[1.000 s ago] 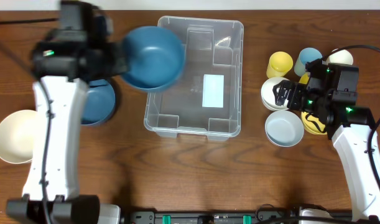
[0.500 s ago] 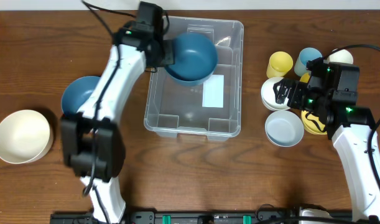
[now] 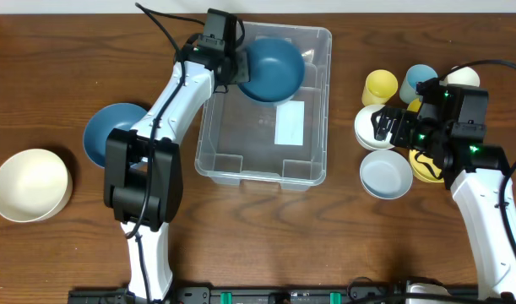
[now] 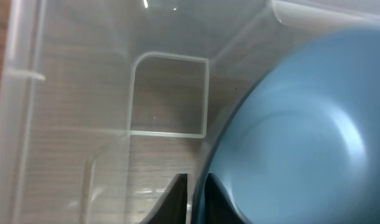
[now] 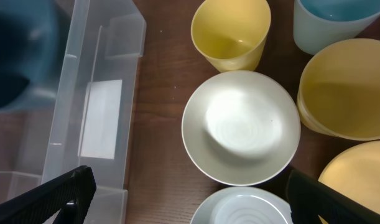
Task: Pack container
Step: 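Carry the teal bowl over the clear bin and lower it inside, then release the teal bowl and move the left gripper to the second teal bowl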
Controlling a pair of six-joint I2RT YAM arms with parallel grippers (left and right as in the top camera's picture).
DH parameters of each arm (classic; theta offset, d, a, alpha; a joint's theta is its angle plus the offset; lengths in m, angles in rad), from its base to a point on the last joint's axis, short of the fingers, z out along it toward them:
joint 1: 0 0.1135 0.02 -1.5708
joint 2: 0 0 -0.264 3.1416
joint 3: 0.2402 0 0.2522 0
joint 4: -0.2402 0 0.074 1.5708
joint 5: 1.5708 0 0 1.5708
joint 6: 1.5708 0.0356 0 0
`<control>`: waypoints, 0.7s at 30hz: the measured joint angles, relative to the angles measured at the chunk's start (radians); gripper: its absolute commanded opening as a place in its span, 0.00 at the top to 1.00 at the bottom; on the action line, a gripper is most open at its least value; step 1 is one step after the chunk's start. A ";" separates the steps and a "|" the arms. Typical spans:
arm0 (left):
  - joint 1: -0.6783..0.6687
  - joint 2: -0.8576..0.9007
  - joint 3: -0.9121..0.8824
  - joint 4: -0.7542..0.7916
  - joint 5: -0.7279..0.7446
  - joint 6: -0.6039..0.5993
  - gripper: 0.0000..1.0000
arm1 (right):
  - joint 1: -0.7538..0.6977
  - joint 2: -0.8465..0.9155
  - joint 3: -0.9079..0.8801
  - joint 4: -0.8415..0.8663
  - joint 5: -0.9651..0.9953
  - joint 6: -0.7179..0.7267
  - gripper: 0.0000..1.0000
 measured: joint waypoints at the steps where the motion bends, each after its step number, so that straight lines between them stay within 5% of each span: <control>1: 0.000 0.001 0.000 0.000 0.001 -0.006 0.61 | 0.000 0.000 0.000 0.000 0.000 0.000 0.01; 5: 0.000 0.001 0.000 0.001 0.005 -0.007 0.46 | 0.000 0.000 0.000 0.000 0.000 0.000 0.01; 11: -0.001 -0.043 0.000 -0.027 0.003 -0.007 0.38 | 0.000 0.000 0.000 -0.001 0.000 0.000 0.01; 21: 0.013 -0.467 0.001 -0.311 -0.194 -0.007 0.26 | 0.000 0.000 0.000 -0.003 0.000 0.000 0.01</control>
